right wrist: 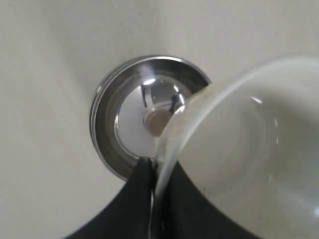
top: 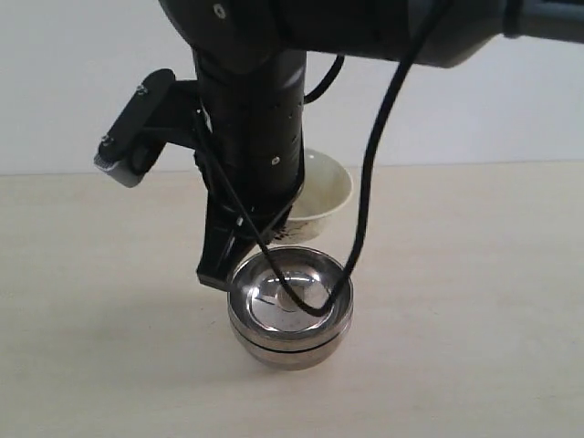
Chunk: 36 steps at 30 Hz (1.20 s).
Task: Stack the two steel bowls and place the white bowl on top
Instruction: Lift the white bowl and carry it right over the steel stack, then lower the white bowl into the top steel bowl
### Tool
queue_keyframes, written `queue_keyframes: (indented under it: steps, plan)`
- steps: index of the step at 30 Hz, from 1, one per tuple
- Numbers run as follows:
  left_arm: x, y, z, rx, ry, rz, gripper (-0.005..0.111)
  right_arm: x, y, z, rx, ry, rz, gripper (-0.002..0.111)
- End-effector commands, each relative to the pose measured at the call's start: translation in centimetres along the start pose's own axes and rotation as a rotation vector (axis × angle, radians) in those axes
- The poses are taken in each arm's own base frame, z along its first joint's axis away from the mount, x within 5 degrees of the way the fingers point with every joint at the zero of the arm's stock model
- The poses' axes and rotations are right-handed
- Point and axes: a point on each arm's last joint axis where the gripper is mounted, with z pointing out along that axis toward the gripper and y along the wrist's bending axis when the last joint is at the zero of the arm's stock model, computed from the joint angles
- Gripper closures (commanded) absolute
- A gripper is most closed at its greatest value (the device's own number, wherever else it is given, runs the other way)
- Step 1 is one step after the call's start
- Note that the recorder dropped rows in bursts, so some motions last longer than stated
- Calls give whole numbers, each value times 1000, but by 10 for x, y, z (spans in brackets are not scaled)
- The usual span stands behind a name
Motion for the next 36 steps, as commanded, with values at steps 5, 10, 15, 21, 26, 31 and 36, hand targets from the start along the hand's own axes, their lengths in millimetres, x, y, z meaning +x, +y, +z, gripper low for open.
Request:
queue_keyframes:
  steps: [5, 10, 15, 21, 26, 31, 36]
  plan:
    - [0, 0, 0, -1, -8, -19, 103, 11, 10, 32, -17, -13, 10, 108]
    - [0, 0, 0, -1, -8, -19, 103, 11, 16, 51, -36, 8, 7, 108]
    - [0, 0, 0, -1, -8, -19, 103, 7, 19, 64, -53, 6, 9, 108]
    - [0, 0, 0, -1, -8, -19, 103, 5, 23, 76, -68, 19, 5, 108]
    - [0, 0, 0, -1, -8, -19, 103, 5, 25, 85, -77, 48, 4, 108]
    - [0, 0, 0, -1, -8, -19, 103, 6, 22, 86, -39, 61, 7, 108]
    - [0, 0, 0, -1, -8, -19, 103, 10, 19, 87, -40, 81, 24, 108]
